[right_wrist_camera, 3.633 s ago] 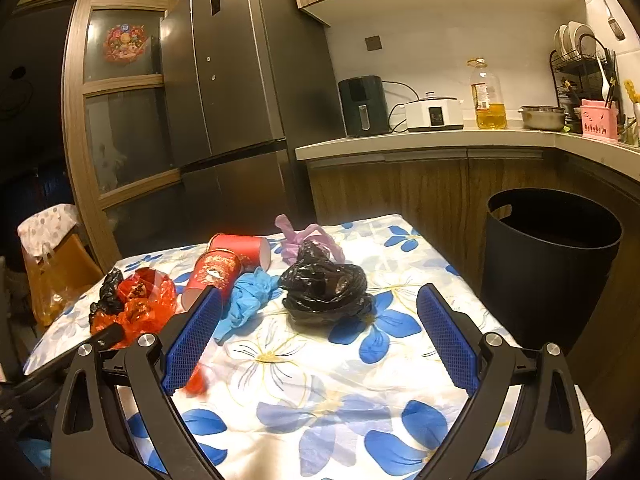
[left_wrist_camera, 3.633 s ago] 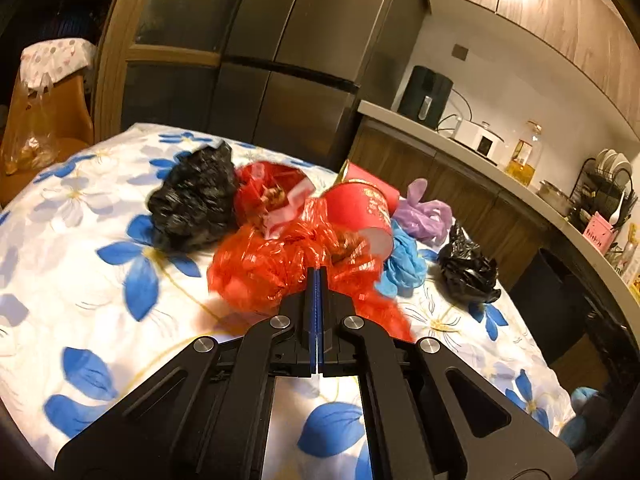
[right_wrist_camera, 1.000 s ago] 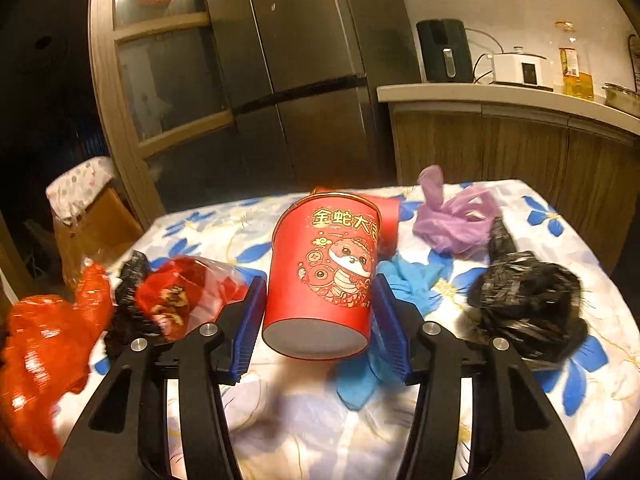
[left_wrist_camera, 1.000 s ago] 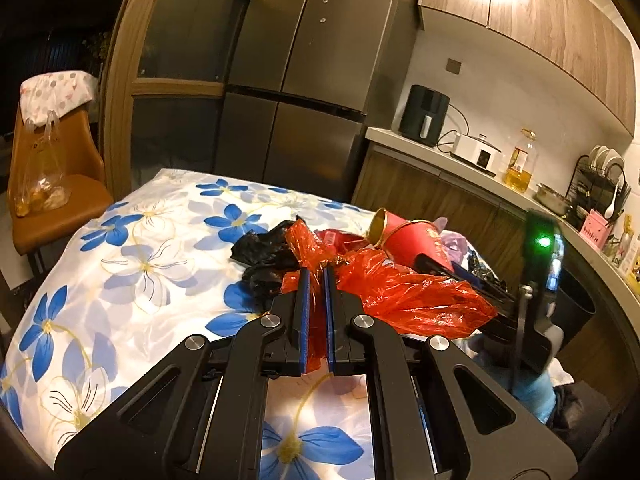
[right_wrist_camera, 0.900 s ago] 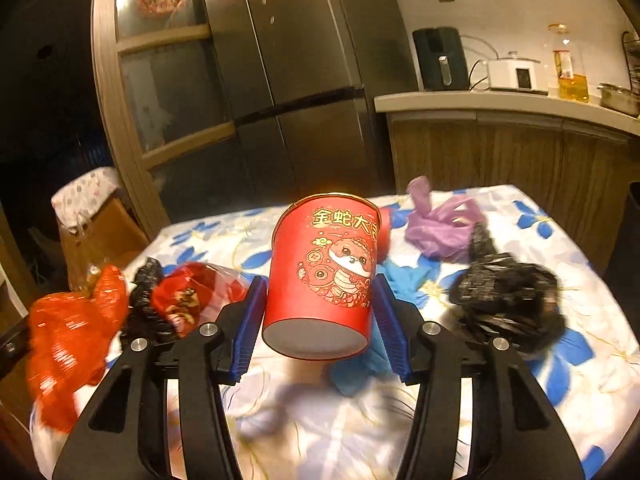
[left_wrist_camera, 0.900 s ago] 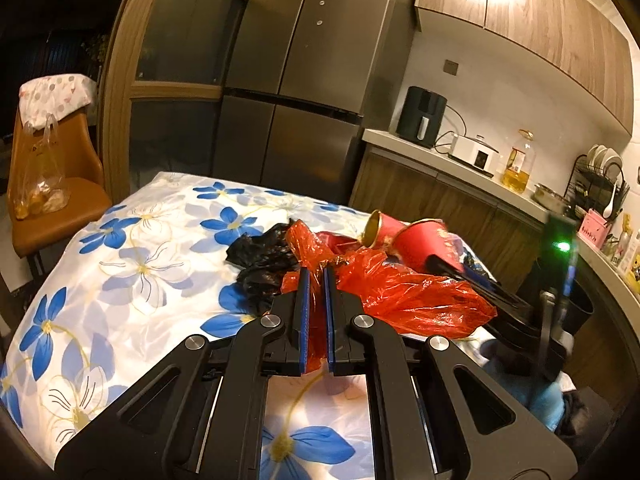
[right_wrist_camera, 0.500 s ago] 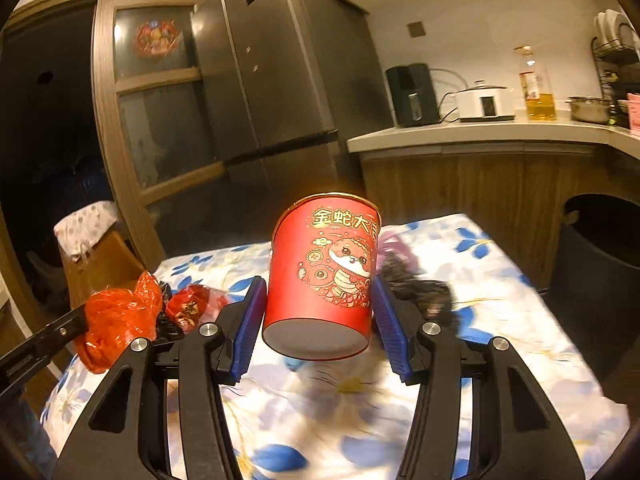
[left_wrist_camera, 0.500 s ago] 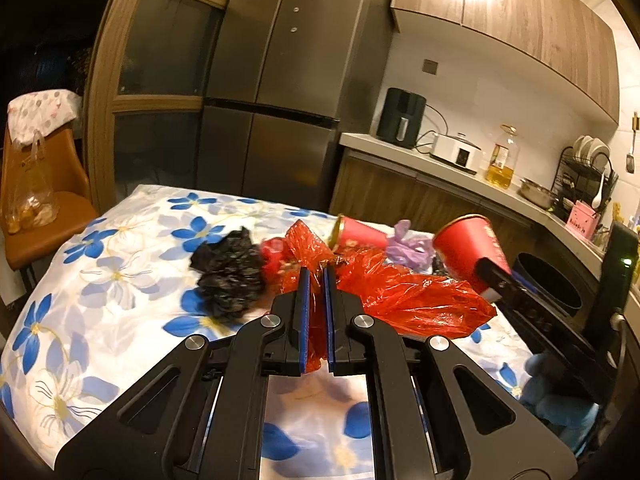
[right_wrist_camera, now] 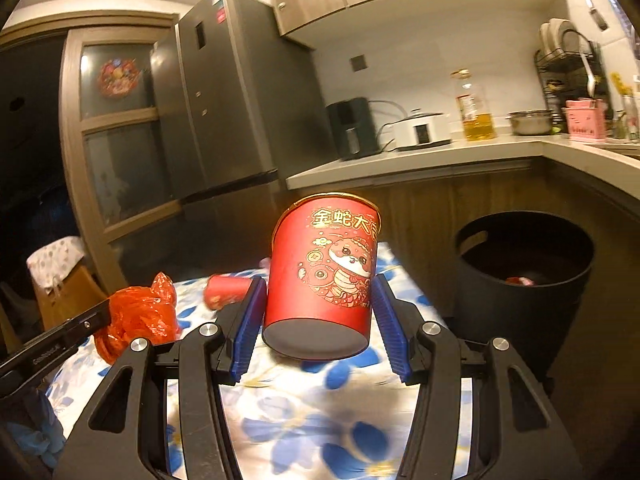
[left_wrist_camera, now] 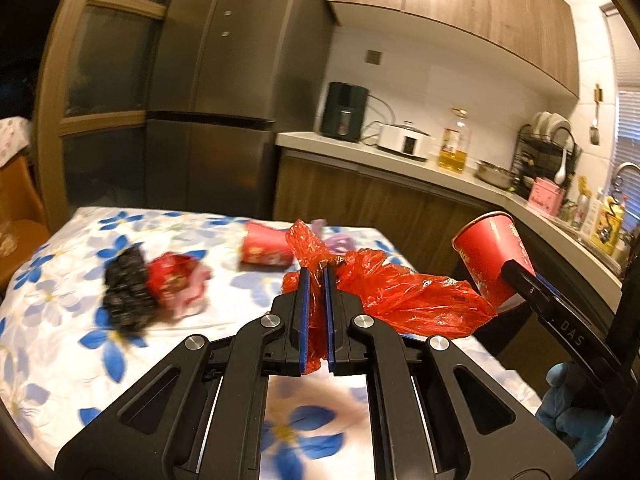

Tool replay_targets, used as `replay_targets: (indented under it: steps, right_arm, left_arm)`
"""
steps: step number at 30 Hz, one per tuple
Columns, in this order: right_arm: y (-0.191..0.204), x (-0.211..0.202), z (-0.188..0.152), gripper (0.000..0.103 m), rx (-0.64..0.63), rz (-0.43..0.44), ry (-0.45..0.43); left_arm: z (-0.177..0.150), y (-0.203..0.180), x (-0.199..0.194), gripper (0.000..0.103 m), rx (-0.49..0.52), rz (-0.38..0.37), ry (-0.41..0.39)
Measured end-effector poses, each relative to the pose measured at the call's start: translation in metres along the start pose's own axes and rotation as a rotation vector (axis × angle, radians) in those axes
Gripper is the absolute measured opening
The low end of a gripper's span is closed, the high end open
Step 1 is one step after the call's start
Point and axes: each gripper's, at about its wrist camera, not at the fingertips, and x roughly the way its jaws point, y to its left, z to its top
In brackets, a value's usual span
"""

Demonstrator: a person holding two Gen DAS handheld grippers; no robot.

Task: Collect trash
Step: 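Carry the red bag and red cup with both tools over the black bin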

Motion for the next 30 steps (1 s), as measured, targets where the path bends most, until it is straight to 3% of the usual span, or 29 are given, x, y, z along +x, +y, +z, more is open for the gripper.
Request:
replay_targets:
  steps: [24, 30]
  right_arm:
    - [-0.114, -0.042, 0.027, 0.053, 0.05, -0.298, -0.128]
    - [-0.133, -0.042, 0.038, 0.053, 0.044, -0.33, -0.164]
  left_arm:
    - [0.024, -0.167, 0.079, 0.006, 0.154, -0.254, -0.006]
    - [0.032, -0.2, 0.104, 0.006, 0.167, -0.288, -0.014]
